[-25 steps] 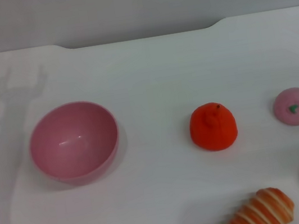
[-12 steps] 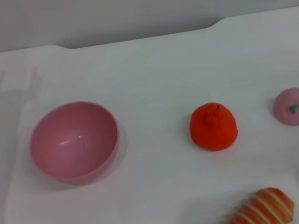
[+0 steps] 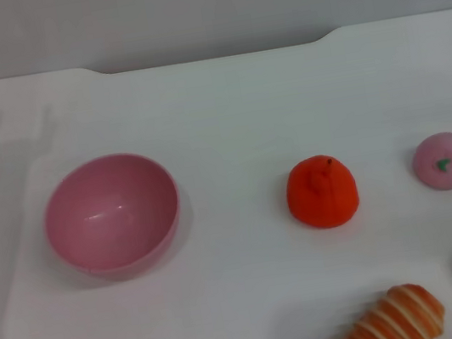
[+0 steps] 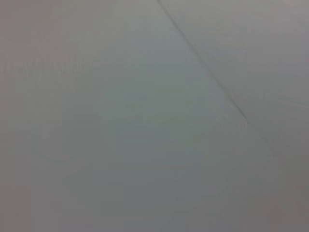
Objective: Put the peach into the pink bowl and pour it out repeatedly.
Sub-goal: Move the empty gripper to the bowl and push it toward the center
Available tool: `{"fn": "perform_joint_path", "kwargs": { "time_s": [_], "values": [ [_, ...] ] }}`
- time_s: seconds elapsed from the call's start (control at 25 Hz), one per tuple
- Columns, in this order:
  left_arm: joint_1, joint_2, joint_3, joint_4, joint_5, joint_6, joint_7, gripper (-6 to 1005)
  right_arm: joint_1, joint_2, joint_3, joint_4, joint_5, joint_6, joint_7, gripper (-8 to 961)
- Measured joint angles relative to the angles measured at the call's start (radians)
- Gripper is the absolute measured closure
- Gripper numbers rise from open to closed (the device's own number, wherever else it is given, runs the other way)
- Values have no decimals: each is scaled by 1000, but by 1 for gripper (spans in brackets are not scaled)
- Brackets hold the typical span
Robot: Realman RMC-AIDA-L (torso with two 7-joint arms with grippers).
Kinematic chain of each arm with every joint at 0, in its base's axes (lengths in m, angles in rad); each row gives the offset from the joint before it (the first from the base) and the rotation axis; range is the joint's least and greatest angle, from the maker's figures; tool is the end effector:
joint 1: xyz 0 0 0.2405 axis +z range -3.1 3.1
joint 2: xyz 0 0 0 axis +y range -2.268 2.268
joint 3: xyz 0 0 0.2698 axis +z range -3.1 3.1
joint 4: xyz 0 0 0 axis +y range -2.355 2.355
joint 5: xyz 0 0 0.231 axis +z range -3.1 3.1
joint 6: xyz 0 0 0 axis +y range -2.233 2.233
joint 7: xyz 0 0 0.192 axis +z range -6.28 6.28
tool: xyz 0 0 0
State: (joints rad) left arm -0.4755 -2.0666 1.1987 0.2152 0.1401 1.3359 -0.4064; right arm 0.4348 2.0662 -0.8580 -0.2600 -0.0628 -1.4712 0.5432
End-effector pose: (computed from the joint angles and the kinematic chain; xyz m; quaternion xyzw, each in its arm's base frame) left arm -0.3108 0.4217 0.0580 -0.6109 -0.1710 -0.4461 0.6313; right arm 0.3527 0.3798 0.1557 -0.4136 0.1688 0.5353 0.7169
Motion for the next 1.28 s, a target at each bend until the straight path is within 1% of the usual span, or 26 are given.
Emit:
{"fn": "perform_joint_path", "kwargs": {
  "time_s": [0.24, 0.4, 0.92, 1.08, 1.2, 1.28],
  "values": [
    [9, -3, -1, -8, -1, 29, -28, 183, 5, 0, 10, 1, 0, 56, -3, 297],
    [3, -6, 2, -18, -1, 30, -29, 184, 10, -2, 11, 1, -5, 92, -4, 298],
    [-15, -7, 2, -19, -17, 56, -51, 184, 32, 3, 50, 41, 0, 91, -4, 298],
    [-11, -4, 11, -17, -17, 90, -80, 185, 32, 4, 50, 41, 0, 88, 13, 297],
    [-7, 2, 12, -4, -13, 100, -154, 185, 34, 4, 43, 41, -6, 87, 14, 297],
    [-6, 17, 24, 31, 7, 72, -295, 185, 36, 2, 38, 37, -31, 90, 16, 297]
  ]
}}
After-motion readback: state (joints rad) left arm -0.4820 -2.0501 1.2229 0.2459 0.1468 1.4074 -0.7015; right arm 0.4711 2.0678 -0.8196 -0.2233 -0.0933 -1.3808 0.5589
